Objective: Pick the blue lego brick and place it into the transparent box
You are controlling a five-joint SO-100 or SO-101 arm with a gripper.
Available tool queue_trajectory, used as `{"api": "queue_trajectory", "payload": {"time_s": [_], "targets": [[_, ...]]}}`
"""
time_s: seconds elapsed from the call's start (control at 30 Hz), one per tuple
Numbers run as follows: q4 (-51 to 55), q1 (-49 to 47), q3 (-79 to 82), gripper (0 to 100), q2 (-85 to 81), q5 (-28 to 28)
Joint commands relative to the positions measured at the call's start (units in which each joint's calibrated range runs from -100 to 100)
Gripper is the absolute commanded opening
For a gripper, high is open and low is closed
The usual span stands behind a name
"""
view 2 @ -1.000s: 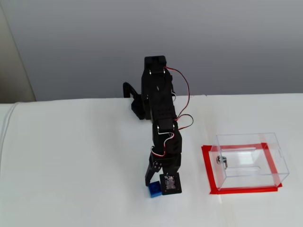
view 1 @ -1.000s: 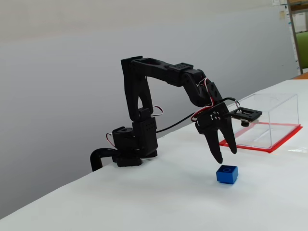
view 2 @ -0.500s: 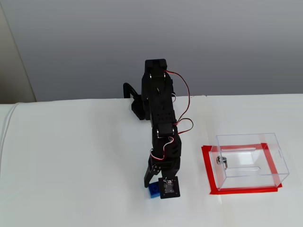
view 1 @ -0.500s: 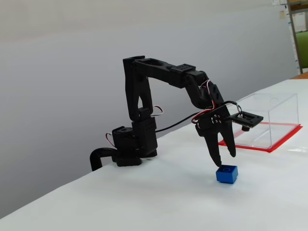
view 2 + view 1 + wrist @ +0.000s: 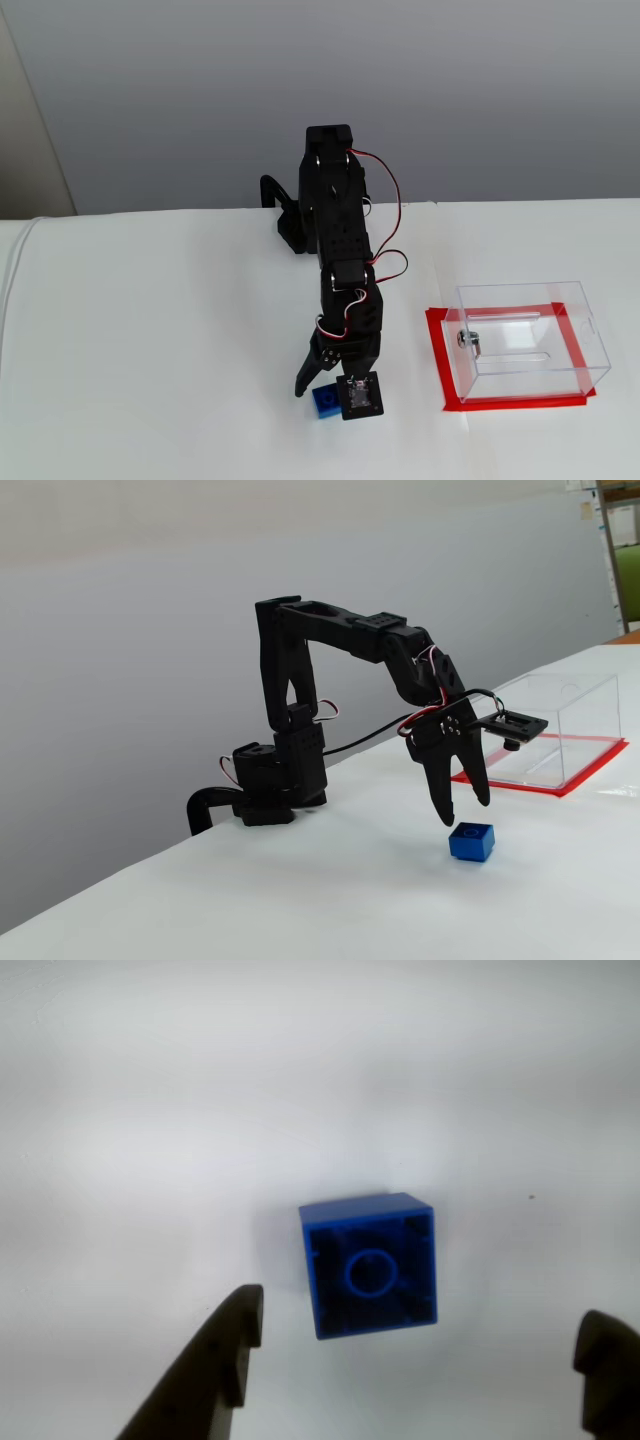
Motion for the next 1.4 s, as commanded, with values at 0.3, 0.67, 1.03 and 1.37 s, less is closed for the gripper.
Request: {"api": "queue_trajectory", "payload": {"time_s": [0.3,0.67,1.03,1.37], "targets": [[0.34,2.92,-7.83,34,4.76,1.44],[0.77,2.11,-9.0,34,8.75,1.44],[1.38,2.11,-9.28,33,9.94,1.44],[1.38,2.11,-9.55,13,10.87,1.44]]}}
